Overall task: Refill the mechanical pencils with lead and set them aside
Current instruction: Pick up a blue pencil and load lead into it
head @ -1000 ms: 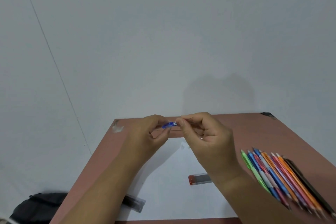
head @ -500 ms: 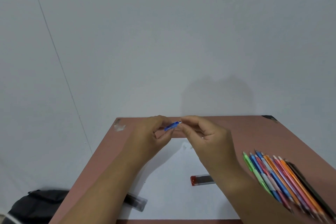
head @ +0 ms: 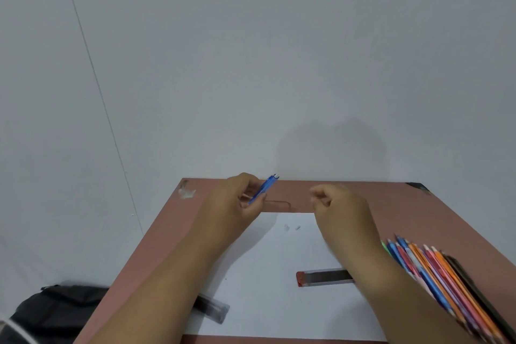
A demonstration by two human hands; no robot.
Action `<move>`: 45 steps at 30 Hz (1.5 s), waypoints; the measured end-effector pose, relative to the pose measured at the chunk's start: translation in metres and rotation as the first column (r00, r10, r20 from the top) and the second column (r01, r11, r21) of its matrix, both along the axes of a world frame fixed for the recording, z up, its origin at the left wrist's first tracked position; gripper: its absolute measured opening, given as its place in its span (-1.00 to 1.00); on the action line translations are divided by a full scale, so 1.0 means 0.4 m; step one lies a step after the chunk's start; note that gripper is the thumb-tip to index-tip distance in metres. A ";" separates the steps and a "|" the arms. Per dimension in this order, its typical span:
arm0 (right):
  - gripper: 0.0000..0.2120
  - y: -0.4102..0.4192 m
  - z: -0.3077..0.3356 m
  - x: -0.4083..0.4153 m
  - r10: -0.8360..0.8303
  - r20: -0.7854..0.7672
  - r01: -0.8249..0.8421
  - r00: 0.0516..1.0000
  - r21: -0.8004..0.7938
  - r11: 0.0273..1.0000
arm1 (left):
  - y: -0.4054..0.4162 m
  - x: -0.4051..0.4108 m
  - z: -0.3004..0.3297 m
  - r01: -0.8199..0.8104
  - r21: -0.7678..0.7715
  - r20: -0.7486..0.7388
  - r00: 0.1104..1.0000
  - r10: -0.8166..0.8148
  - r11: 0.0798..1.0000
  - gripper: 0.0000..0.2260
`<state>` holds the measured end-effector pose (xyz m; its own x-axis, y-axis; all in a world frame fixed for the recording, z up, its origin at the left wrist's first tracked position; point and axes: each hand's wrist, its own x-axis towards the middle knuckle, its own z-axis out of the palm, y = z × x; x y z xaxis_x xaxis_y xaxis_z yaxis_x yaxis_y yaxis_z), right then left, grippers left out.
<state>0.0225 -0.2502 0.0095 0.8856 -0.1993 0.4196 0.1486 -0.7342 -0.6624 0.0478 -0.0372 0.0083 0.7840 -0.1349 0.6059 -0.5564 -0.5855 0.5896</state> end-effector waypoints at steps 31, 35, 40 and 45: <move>-0.94 0.046 0.018 -0.025 0.131 0.376 -0.169 0.917 0.069 0.983 | 0.010 0.023 -0.014 -0.042 0.073 0.085 0.996 0.036 0.996 -0.82; -0.93 0.047 0.017 -0.023 0.138 0.353 -0.173 0.925 0.069 0.982 | 0.009 0.024 -0.013 -0.033 0.074 0.102 0.994 0.026 0.997 -0.80; -0.89 0.040 0.017 -0.019 0.181 0.259 -0.206 0.949 0.074 0.976 | 0.015 0.032 -0.019 -0.046 0.101 0.139 0.990 0.032 0.994 -0.83; -0.85 0.030 0.017 -0.015 0.240 0.148 -0.232 0.959 -0.068 0.970 | 0.023 0.030 -0.017 -0.072 0.141 0.159 0.986 0.049 0.987 -0.84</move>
<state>0.0167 -0.2381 0.0164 0.8287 0.0320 0.5588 0.4192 -0.6970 -0.5817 0.0599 -0.0280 0.0016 0.6916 -0.1858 0.6980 -0.5952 -0.6942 0.4049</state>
